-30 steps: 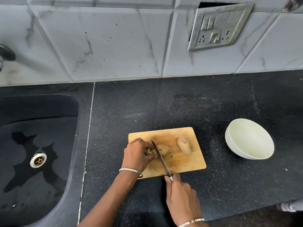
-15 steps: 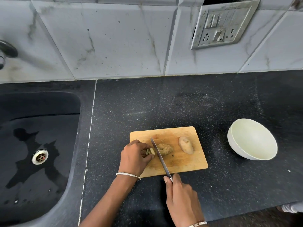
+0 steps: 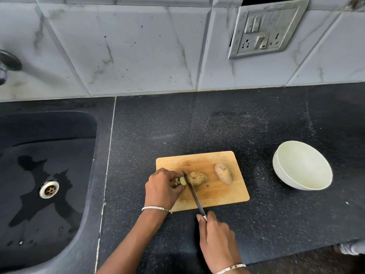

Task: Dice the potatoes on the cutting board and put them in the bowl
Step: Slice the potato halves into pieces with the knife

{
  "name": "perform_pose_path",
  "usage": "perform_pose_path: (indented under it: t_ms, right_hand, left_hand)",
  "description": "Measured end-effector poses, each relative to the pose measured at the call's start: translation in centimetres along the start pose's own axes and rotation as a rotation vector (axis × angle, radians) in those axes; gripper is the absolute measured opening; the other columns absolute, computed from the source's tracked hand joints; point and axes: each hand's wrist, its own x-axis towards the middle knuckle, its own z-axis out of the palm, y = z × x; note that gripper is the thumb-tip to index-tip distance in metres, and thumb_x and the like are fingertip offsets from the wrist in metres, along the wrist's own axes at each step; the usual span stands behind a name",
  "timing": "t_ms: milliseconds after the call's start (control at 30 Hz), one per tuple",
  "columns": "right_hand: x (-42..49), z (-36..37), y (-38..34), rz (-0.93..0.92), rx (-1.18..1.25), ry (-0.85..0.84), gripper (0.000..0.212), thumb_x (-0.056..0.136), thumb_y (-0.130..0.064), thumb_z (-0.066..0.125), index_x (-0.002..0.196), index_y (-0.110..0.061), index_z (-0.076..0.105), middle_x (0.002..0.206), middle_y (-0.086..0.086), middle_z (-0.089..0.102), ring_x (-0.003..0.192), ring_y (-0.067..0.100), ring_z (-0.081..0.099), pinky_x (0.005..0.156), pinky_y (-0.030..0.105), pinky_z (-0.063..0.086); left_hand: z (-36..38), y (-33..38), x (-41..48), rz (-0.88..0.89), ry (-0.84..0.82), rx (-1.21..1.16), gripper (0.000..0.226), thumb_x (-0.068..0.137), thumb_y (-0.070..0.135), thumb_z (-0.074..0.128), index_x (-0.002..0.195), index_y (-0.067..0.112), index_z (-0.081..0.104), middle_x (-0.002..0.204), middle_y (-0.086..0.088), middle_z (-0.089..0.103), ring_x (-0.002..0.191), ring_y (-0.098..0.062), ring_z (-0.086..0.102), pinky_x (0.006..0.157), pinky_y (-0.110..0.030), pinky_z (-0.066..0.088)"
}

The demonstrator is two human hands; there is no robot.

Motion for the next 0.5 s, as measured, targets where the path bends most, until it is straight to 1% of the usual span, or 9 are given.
perform_pose_path:
  t_ms: [133, 200, 433, 500]
  right_hand:
    - [-0.08, 0.40, 0.13, 0.014, -0.026, 0.026, 0.033, 0.100, -0.051, 0.020, 0.096, -0.025, 0.040, 0.086, -0.001, 0.065, 0.086, 0.026, 0.066, 0.059, 0.033, 0.039]
    - [-0.07, 0.26, -0.05, 0.033, -0.052, 0.022, 0.033, 0.100, -0.052, 0.020, 0.097, -0.025, 0.039, 0.090, 0.000, 0.066, 0.089, 0.027, 0.066, 0.060, 0.033, 0.039]
    - [-0.18, -0.49, -0.57, 0.084, -0.128, 0.018, 0.036, 0.101, -0.051, 0.019, 0.103, -0.023, 0.042, 0.097, 0.001, 0.066, 0.097, 0.028, 0.065, 0.062, 0.033, 0.038]
    - [-0.19, -0.60, -0.55, 0.088, -0.139, 0.025, 0.036, 0.101, -0.051, 0.019, 0.103, -0.023, 0.042, 0.098, 0.001, 0.067, 0.096, 0.028, 0.066, 0.062, 0.033, 0.038]
  left_hand:
    - [0.28, 0.47, 0.29, -0.032, 0.004, -0.031, 0.032, 0.070, 0.036, 0.080, 0.101, 0.037, 0.072, 0.087, 0.012, 0.059, 0.080, -0.008, 0.055, 0.070, -0.025, 0.046]
    - [0.42, 0.52, 0.39, -0.038, 0.007, -0.041, 0.032, 0.069, 0.036, 0.081, 0.100, 0.037, 0.072, 0.087, 0.012, 0.060, 0.080, -0.008, 0.057, 0.071, -0.026, 0.048]
    - [0.29, 0.57, 0.11, -0.014, 0.017, -0.056, 0.030, 0.072, 0.035, 0.080, 0.100, 0.039, 0.072, 0.086, 0.014, 0.058, 0.066, 0.003, 0.049, 0.064, -0.018, 0.039]
    - [0.37, 0.63, 0.13, -0.003, 0.021, -0.060, 0.030, 0.072, 0.036, 0.080, 0.100, 0.039, 0.071, 0.085, 0.015, 0.057, 0.066, 0.003, 0.050, 0.064, -0.018, 0.040]
